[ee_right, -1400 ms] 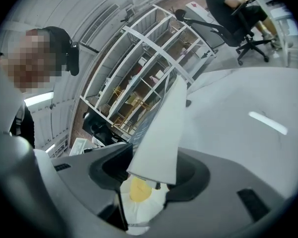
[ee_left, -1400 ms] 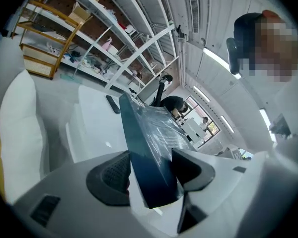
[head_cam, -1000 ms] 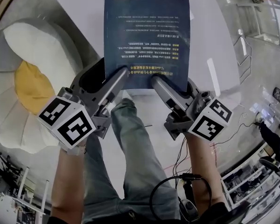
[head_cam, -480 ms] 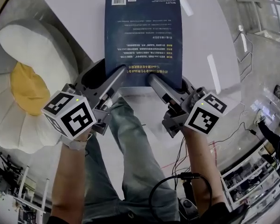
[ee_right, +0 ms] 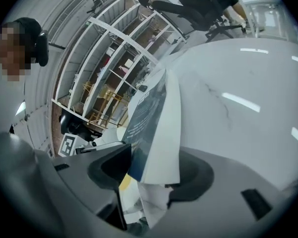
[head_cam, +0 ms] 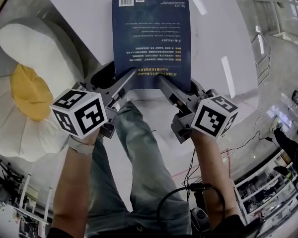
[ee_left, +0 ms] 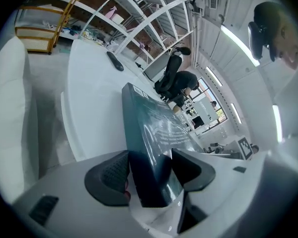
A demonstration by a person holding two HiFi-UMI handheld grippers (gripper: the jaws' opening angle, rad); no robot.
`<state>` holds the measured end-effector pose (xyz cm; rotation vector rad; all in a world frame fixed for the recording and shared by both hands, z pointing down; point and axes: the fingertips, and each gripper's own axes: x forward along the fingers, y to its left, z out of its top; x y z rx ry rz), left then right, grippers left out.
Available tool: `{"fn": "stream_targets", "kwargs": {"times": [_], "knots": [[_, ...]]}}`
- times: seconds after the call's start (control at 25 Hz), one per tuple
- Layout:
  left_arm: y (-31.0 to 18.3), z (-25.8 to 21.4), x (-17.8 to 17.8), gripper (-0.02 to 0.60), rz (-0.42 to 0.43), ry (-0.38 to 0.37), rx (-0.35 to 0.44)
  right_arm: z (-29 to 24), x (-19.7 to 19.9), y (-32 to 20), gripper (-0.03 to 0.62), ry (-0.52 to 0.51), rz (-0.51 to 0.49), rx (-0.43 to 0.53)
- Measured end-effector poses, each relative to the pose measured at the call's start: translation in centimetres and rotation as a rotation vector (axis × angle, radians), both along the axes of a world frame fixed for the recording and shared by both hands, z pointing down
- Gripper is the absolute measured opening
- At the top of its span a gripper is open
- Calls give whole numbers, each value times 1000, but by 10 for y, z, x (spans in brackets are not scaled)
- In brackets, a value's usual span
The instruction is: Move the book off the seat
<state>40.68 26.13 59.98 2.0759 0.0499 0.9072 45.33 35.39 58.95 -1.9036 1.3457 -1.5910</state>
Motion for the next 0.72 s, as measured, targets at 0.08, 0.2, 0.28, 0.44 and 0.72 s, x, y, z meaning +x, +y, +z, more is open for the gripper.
{"fn": "stream_targets", "kwargs": {"times": [0.08, 0.2, 0.28, 0.44, 0.72], "knots": [[0, 1, 1, 256, 7, -17, 10, 3, 1, 1, 237, 27, -7, -26], [1, 6, 1, 256, 8, -32, 18, 9, 3, 3, 262, 70, -34, -85], [3, 11, 0, 256, 19, -56, 17, 14, 4, 6, 278, 96, -62, -135], [2, 20, 1, 256, 38, -110, 40, 22, 8, 13, 295, 147, -98, -217], [3, 15, -11, 232, 71, -95, 109, 13, 12, 29, 295, 324, -180, -285]]}}
